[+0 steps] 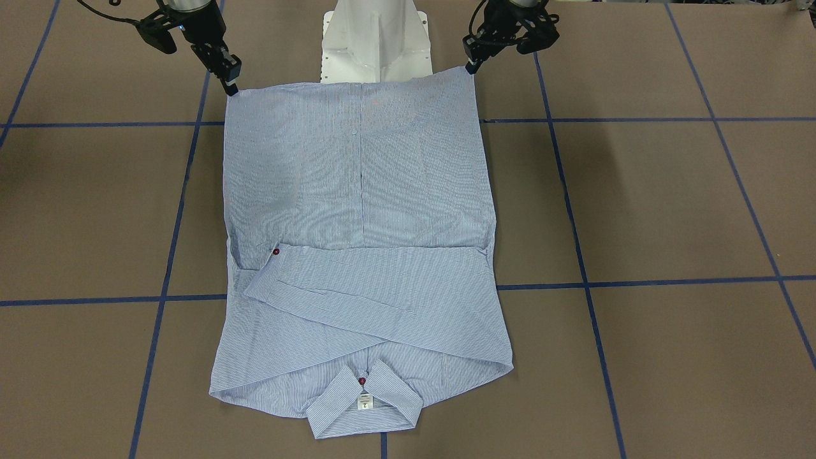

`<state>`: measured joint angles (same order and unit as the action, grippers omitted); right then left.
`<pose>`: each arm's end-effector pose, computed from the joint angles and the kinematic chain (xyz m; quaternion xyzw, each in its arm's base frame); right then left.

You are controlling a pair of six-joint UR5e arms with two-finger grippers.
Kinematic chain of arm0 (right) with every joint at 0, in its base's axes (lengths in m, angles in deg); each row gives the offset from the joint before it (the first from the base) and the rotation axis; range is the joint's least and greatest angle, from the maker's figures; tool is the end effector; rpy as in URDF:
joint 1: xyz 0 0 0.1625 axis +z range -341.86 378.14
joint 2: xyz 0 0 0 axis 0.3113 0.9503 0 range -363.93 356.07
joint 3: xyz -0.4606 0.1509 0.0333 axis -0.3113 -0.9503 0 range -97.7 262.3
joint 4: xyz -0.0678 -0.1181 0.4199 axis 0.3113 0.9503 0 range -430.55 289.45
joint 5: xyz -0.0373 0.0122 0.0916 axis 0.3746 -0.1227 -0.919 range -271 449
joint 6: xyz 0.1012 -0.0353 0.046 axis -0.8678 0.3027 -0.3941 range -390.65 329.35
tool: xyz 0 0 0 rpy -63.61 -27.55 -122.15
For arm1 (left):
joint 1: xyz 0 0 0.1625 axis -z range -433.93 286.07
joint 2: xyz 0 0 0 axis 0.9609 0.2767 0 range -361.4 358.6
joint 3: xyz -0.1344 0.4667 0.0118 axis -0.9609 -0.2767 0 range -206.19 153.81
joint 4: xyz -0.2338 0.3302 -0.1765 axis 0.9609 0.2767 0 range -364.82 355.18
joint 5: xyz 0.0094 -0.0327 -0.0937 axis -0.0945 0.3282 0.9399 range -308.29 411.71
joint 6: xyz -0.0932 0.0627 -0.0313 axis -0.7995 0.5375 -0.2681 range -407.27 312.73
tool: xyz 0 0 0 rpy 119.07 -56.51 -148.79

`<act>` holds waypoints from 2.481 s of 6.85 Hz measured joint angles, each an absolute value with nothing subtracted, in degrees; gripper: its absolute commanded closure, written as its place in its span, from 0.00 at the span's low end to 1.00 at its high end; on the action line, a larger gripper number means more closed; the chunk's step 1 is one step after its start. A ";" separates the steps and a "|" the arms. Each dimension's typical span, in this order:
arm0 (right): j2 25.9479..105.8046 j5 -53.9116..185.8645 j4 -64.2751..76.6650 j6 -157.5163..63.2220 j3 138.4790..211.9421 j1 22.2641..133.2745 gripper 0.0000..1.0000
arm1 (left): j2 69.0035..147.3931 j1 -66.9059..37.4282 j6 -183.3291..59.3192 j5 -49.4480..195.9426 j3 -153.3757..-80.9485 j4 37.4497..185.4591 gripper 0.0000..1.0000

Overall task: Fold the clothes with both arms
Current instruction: 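Grasp the hem corners with both grippers and fold them toward the collar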

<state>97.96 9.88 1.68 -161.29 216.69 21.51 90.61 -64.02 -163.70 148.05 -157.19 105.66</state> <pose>-0.3968 -0.1790 0.4084 -0.0537 -0.4281 0.3751 0.8205 0.4451 -0.2001 0.3235 -0.1220 0.5132 -0.2372 0.8158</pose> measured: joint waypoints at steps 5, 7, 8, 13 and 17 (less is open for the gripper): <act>91.37 14.00 1.70 -161.15 218.87 39.15 1.00 | 98.33 -38.95 -156.10 156.07 -153.80 105.50 1.00; 89.03 19.71 1.75 -160.82 217.97 40.74 1.00 | 102.93 -33.78 -155.08 159.15 -148.72 105.42 1.00; 85.35 20.97 1.77 -159.55 214.99 41.76 1.00 | 106.73 -32.18 -154.71 159.55 -143.81 105.67 1.00; 65.06 14.18 1.25 -146.50 189.62 55.97 1.00 | 120.07 -24.02 -145.18 159.69 -116.68 114.61 1.00; 56.79 9.93 -3.84 -141.63 169.27 59.78 1.00 | 130.73 -23.43 -142.35 156.72 -92.41 127.59 1.00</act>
<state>56.79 9.93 -3.84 -141.63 169.27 59.78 130.73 -23.43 -142.35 156.72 -92.41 127.59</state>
